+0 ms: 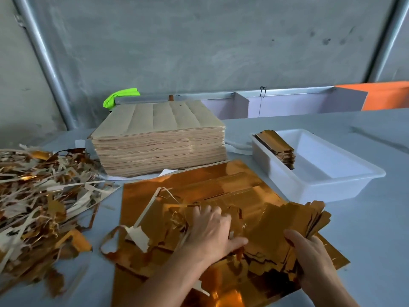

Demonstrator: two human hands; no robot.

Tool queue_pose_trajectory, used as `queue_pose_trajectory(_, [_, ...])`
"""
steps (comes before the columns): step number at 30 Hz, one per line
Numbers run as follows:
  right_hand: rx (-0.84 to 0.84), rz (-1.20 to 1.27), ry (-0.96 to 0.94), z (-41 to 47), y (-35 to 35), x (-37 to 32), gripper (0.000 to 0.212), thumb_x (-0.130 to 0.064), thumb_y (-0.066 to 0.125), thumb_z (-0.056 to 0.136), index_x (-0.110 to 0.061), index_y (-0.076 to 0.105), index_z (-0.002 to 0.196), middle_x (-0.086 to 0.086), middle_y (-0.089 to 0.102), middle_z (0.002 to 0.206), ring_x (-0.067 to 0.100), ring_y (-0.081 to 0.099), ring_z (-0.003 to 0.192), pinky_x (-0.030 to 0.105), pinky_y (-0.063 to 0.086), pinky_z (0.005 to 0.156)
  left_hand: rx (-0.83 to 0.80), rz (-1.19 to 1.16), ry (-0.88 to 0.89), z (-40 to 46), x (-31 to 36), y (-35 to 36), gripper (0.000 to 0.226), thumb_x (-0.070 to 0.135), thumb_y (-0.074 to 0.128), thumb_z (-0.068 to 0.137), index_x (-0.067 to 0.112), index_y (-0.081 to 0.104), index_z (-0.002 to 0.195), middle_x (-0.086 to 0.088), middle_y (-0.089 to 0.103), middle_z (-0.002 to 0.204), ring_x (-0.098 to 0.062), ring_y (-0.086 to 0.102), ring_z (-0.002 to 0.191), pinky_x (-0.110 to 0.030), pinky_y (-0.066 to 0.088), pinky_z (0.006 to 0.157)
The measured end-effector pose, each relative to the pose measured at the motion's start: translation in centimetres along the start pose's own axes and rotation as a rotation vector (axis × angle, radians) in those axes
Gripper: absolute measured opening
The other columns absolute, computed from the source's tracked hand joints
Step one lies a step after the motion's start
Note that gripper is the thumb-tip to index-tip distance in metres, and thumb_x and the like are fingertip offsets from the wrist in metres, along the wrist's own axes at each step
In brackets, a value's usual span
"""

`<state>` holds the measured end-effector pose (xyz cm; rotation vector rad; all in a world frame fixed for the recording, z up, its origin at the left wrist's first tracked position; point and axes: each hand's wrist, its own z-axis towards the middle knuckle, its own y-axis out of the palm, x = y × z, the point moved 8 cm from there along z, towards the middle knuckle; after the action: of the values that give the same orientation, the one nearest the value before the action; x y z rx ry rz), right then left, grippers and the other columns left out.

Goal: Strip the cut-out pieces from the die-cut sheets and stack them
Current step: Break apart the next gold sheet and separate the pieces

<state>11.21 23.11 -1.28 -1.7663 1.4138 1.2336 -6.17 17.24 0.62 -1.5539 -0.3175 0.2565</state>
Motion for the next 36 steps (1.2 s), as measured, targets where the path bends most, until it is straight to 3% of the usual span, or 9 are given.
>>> queue_pose_trajectory(4, [0.076, 0.042, -0.036, 0.0, -1.9, -0.5, 0.013, -0.017, 0.050, 0.096, -0.008, 0.054, 0.087, 0.010, 0.067, 0.077, 0.031, 0.064, 0.073, 0.035, 0.047, 0.054, -0.065, 0.077, -0.056, 0.2, 0.7, 0.6, 0.086, 0.078, 0.050, 0.071, 0.015, 0.047, 0.129, -0.011, 0.046, 0.137, -0.030, 0.037, 0.126, -0.053, 0.020, 0.105])
queue_pose_trajectory(10, [0.021, -0.022, -0.046, -1.0, -0.7, -0.9, 0.015, -0.017, 0.049, 0.097, -0.017, 0.048, 0.082, 0.011, 0.062, 0.082, 0.029, 0.060, 0.074, 0.037, 0.046, 0.055, -0.018, 0.000, -0.165, -0.6, 0.3, 0.2, 0.062, 0.060, 0.055, 0.084, 0.016, 0.049, 0.126, -0.008, 0.052, 0.131, -0.029, 0.041, 0.123, -0.048, 0.028, 0.100])
queue_pose_trajectory(13, [0.019, -0.067, -0.049, -1.2, -0.2, -0.8, 0.015, -0.017, 0.050, 0.096, -0.019, 0.048, 0.082, 0.014, 0.060, 0.082, 0.033, 0.060, 0.074, 0.040, 0.049, 0.055, -0.037, -0.021, -0.248, -0.8, -0.2, 0.7, 0.070, 0.067, 0.053, 0.080, 0.014, 0.049, 0.127, -0.009, 0.051, 0.132, -0.031, 0.040, 0.124, -0.048, 0.030, 0.098])
queue_pose_trajectory(16, [0.032, -0.077, -0.046, -1.1, 0.0, -0.1, 0.004, -0.018, 0.051, 0.096, -0.015, 0.052, 0.098, 0.027, 0.061, 0.097, 0.045, 0.062, 0.088, 0.049, 0.055, 0.065, -0.045, 0.011, -0.321, -0.6, 0.0, 0.9, 0.075, 0.068, 0.052, 0.079, 0.011, 0.048, 0.128, -0.011, 0.051, 0.130, -0.031, 0.041, 0.120, -0.047, 0.034, 0.093])
queue_pose_trajectory(25, [-0.011, -0.091, -0.105, -1.2, 1.1, -0.3, 0.016, -0.014, 0.050, 0.096, -0.019, 0.048, 0.080, 0.027, 0.059, 0.106, 0.048, 0.058, 0.101, 0.054, 0.051, 0.084, -0.073, 0.006, -0.298, -0.3, -0.1, 0.4, 0.042, 0.050, 0.052, 0.090, 0.015, 0.055, 0.113, -0.005, 0.056, 0.116, -0.027, 0.045, 0.114, -0.045, 0.034, 0.094])
queue_pose_trajectory(29, [-0.029, -0.087, -0.109, -1.5, 1.7, -0.7, 0.019, -0.016, 0.049, 0.097, -0.022, 0.045, 0.079, 0.021, 0.055, 0.106, 0.046, 0.056, 0.103, 0.052, 0.050, 0.084, 0.035, -0.423, -0.129, -1.2, -0.9, -1.0, 0.025, 0.031, 0.041, 0.100, 0.018, 0.053, 0.082, 0.004, 0.055, 0.088, -0.010, 0.053, 0.077, -0.030, 0.045, 0.082])
queue_pose_trajectory(30, [-0.034, -0.085, -0.109, -1.5, 1.7, -0.8, 0.019, -0.017, 0.048, 0.097, -0.023, 0.046, 0.079, 0.019, 0.056, 0.104, 0.043, 0.057, 0.100, 0.050, 0.051, 0.080, 0.079, -0.578, -0.111, -1.5, -1.8, -1.5, 0.027, 0.029, 0.039, 0.101, 0.018, 0.052, 0.080, 0.004, 0.056, 0.096, -0.007, 0.054, 0.080, -0.026, 0.045, 0.080])
queue_pose_trajectory(33, [-0.043, -0.100, -0.125, -1.3, 1.7, -1.1, 0.019, -0.015, 0.047, 0.098, -0.022, 0.047, 0.079, 0.015, 0.061, 0.089, 0.035, 0.062, 0.087, 0.040, 0.054, 0.062, 0.223, -1.124, -0.072, -2.5, -4.5, -3.1, 0.033, 0.031, 0.041, 0.099, 0.020, 0.055, 0.071, 0.016, 0.045, 0.139, -0.004, 0.037, 0.125, -0.033, 0.027, 0.106])
queue_pose_trajectory(36, [-0.033, -0.131, -0.143, -1.2, 1.9, -1.5, 0.019, -0.014, 0.047, 0.098, -0.022, 0.047, 0.080, 0.014, 0.061, 0.086, 0.036, 0.062, 0.085, 0.043, 0.055, 0.066, 0.285, -1.736, 0.034, -3.1, -6.3, -4.6, 0.034, 0.034, 0.041, 0.093, 0.021, 0.055, 0.064, 0.002, 0.060, 0.130, -0.022, 0.048, 0.128, -0.050, 0.031, 0.107])
